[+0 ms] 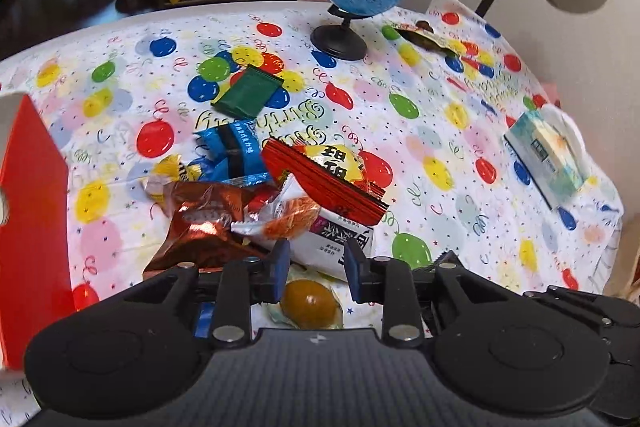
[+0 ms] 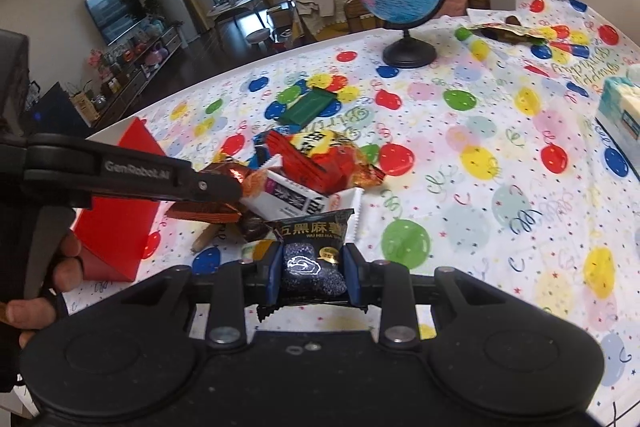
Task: Organize snacks
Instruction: 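Lift the black snack with the right gripper while the left gripper grasps the brown egg snack, then carry the egg snack and black snack in both grippers over the red box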
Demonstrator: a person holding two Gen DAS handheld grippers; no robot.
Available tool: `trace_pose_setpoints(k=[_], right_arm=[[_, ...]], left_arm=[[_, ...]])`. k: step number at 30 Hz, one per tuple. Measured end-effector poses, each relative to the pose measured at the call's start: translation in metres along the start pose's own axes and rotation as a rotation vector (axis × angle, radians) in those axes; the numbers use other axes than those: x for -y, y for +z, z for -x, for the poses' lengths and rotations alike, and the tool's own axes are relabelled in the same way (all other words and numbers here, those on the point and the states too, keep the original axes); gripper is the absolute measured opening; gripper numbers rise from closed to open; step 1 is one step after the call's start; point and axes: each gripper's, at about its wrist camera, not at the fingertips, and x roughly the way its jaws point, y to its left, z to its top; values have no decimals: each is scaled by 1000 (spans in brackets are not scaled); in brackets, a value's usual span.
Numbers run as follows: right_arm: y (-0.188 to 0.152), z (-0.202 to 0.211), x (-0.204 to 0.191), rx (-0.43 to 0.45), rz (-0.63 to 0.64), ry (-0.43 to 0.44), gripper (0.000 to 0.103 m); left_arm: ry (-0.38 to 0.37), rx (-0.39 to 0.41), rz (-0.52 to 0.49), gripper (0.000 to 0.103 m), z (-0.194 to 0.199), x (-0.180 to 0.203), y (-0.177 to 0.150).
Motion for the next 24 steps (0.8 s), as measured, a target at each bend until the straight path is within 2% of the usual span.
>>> trace_pose_setpoints(k=[4,5,6,8,11,14,17,24], right_arm=[[0,-3,10,-2,-9,-13,30],[0,-3,13,-1,-11,-13,30],[0,-4,15,-2,-15,-12,30],[-1,-6,19,-6,-22,-10,30],[-2,-10,21,-16,-27,-6,30],[-4,-13,23,-26,-23,-7,30],[-5,-16,26,-35,-24,-11,30],[-9,-19,33,-55,-24,-13,30]], left_arm=[[-28,-19,7,29,-4,-6,-3],[-29,-30,0,35,-5,-7,-7],[-27,-43,-6,52,-7,-6,-12],[-43,-59,-5,73,-12,-3,-21],[-48,-85,17,73,-23,0,-28],[50,-102,-19,73,-38,7,-33],[87,-115,-27,73,-49,9,-37],[83,-146,-11,73,-66,13,-39]])
